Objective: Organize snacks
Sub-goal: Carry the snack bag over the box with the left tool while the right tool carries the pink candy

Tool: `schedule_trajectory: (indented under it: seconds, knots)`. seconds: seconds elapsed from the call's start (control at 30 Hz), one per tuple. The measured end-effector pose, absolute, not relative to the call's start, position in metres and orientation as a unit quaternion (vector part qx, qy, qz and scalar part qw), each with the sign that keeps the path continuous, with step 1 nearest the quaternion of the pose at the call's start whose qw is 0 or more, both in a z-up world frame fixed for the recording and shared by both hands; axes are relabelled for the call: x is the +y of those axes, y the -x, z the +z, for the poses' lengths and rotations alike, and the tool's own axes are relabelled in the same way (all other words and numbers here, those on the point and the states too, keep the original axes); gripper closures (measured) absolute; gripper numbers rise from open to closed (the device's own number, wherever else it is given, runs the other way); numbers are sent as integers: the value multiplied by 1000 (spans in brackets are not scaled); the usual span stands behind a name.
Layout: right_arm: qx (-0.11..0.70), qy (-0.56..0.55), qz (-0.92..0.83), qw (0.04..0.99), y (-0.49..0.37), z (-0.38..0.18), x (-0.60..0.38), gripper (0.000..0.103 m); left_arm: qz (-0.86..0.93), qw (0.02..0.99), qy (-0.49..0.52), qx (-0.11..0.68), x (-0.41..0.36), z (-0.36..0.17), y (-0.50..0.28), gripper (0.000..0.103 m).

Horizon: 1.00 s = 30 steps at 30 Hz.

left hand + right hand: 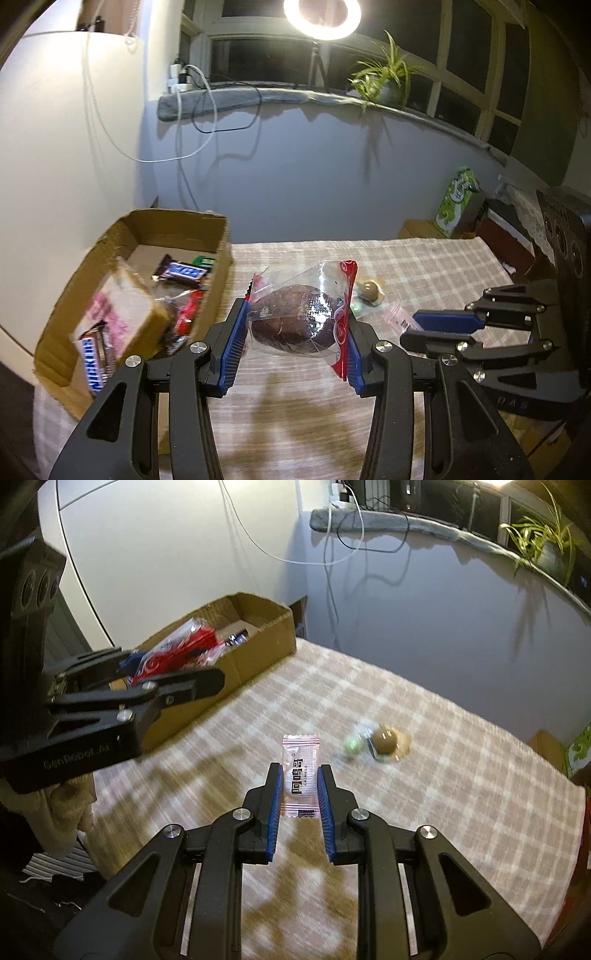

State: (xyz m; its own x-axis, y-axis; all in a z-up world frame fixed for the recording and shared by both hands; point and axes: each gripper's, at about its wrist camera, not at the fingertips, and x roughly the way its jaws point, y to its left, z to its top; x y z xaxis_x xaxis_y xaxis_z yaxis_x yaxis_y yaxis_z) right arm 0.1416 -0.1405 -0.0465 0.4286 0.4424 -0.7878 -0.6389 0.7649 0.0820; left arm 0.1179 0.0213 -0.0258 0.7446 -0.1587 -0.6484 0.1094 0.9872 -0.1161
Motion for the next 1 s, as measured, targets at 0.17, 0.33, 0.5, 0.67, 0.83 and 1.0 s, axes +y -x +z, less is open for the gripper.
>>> schedule_trajectory:
  seconds: [0.17,0.33,0.5,0.67,0.83,1.0]
  knots:
    - [415,120,332,839,-150,-36,-121,83,-52,936,47,344,48,-21,-112,58]
    - [406,121,343,838,-160,-27,-98,83,-23,937,65,341,82,-21,-110,58]
    - [399,116,353,838,-171,-21,-73,83,9,938,75,339,113,-23,-110,58]
    - [396,120,363,835,-182,-18,-46,83,31,937,81,339,136,-25,-111,58]
    - [396,123,368,832,-198,-21,-18,83,49,935,89,341,153,-30,-112,58]
    - [402,130,372,826,-211,-27,5,83,60,933,95,342,165,-33,-114,58]
